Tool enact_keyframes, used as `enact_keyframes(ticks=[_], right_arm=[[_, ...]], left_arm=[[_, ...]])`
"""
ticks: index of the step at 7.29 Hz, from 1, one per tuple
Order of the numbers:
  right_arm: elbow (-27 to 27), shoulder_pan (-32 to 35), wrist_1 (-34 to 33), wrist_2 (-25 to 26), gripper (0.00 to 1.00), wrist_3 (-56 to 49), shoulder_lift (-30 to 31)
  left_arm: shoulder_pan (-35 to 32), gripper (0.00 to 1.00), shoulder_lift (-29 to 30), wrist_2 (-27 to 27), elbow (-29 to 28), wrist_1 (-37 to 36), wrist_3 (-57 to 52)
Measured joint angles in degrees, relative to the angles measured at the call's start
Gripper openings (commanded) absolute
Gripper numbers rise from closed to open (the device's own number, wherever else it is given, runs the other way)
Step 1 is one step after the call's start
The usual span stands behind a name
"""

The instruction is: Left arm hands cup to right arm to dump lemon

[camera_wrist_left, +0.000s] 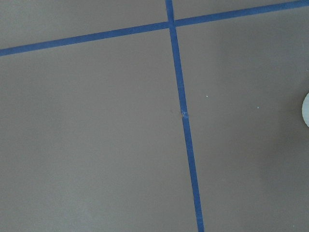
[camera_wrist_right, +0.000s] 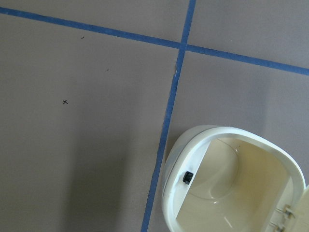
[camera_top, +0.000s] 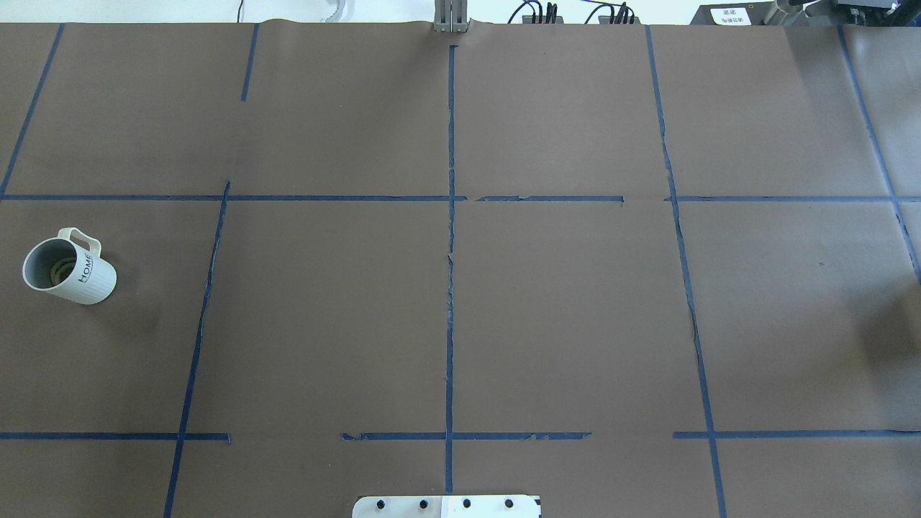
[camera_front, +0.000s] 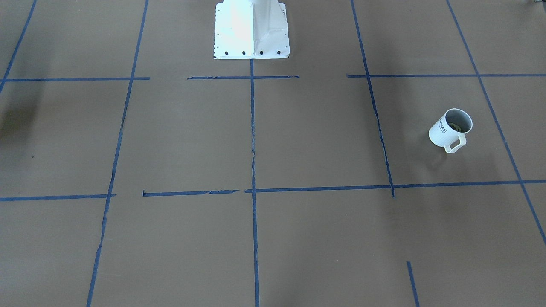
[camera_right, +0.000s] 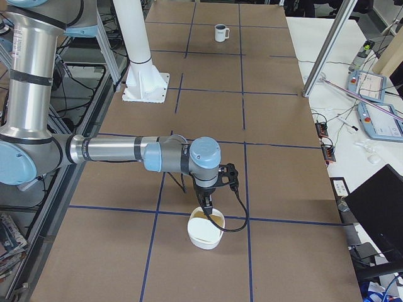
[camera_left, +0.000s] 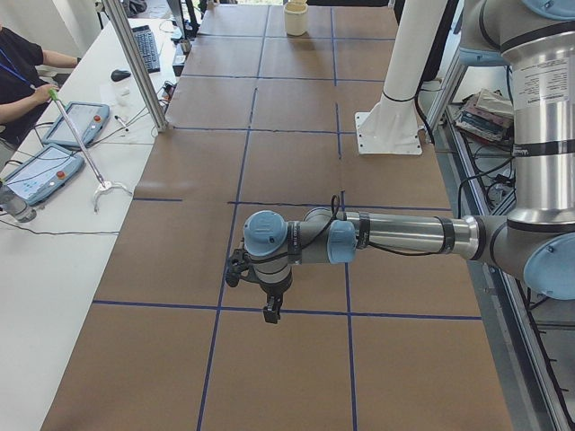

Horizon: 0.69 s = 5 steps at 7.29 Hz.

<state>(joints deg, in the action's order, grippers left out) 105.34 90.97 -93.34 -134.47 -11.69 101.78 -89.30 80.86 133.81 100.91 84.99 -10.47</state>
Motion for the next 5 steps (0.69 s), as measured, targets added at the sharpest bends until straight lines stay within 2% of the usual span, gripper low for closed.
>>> enact_keyframes(ticks=[5], right_arm=[[0.3, 0.0, 0.1, -0.3, 1.0, 0.1, -0.2]], left_arm=[[0.0, 1.0, -0.5, 0.0, 2.2, 0.2, 0.3]])
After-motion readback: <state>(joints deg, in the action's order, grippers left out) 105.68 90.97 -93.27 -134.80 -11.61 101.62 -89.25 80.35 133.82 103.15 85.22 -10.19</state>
